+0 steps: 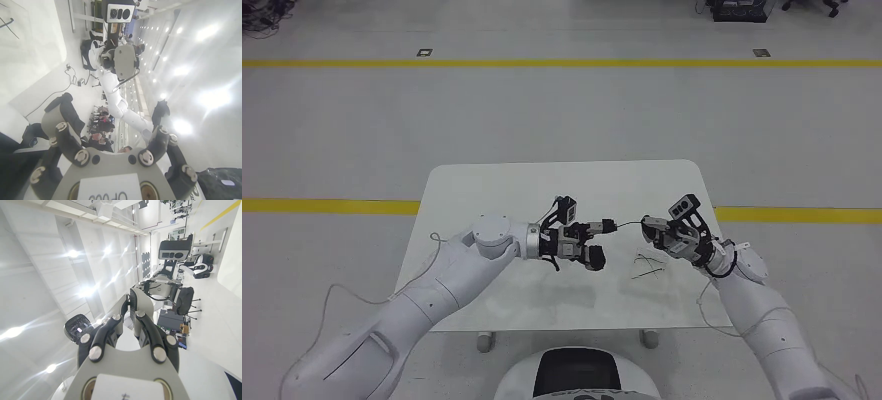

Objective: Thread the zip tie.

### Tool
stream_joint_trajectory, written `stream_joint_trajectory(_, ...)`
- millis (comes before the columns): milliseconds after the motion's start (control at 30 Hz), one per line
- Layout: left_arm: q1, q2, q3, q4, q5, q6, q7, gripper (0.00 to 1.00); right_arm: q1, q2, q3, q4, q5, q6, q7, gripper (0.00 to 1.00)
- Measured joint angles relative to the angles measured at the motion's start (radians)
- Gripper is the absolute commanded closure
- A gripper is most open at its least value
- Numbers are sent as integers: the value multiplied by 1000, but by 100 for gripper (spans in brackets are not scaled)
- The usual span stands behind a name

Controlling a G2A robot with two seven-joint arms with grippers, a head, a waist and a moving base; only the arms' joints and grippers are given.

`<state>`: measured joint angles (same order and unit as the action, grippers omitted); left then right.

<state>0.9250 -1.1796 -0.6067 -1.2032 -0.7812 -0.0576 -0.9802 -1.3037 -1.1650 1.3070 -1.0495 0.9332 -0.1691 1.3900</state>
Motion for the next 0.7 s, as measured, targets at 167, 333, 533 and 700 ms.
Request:
stream_joint_trajectory(167,12,1,-6,-8,0,-3,24,0,-8,-2,-3,-13,23,38,-13,100)
stream_joint_trajectory(333,16,1,-20,-5,5,24,63,0,1,-4,-15,12,64,91,1,100)
stream_joint_trajectory(533,9,-13,-5,-3,0,59,87,0,15,-10,-51,40,105,120,0,100)
stream_joint_trajectory(700,0,-21,-3,7,15,61,120,0,29,-13,-71,60,112,130,0,100)
